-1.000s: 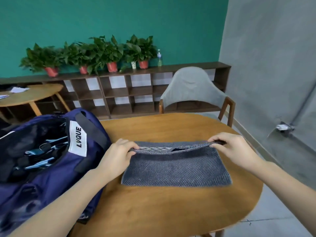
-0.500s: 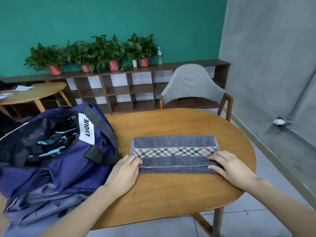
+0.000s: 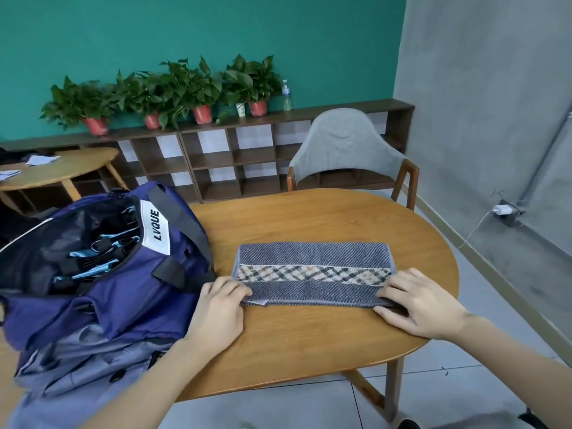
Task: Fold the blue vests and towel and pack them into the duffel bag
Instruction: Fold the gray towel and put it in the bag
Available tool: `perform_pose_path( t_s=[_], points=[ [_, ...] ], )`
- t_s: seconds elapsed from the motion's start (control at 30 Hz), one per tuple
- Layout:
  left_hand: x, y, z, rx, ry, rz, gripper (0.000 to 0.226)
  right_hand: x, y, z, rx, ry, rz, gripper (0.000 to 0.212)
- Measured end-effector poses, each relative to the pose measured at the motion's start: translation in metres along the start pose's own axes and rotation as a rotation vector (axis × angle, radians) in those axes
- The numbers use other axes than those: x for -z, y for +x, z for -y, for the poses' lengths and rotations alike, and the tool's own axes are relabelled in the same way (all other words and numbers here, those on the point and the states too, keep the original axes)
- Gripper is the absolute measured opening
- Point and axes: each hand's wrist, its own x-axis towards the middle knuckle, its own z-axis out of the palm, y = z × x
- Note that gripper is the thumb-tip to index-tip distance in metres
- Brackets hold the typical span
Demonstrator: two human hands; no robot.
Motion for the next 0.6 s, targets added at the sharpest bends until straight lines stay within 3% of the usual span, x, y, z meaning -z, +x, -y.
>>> perform_pose_path(
  t_s=[0.13,0.23,0.37,0.43,0.6],
  points=[
    [0.007,0.003,-0.024,0.049,-0.067,-0.048,0.035,0.006,0.024,-0.001,-0.099,0.038,-0.025,0.041],
    [0.007,0.012,-0.048,0.156,-0.15,-0.033,0.034,-0.001,0.054,-0.004,-0.221,0.119,0.066,0.049],
    [0.004,0.033,-0.077,0.43,-0.065,0.276,0.056,-0.019,0.083,-0.017,-0.322,0.132,0.37,0.062],
    [0.0,0.041,-0.086,0.511,-0.03,0.351,0.064,-0.027,0.086,-0.022,-0.363,0.144,0.473,0.068],
    [-0.02,0.063,-0.071,0.43,-0.024,0.402,0.076,-0.027,0.072,-0.023,-0.391,0.003,0.42,0.07]
  ],
)
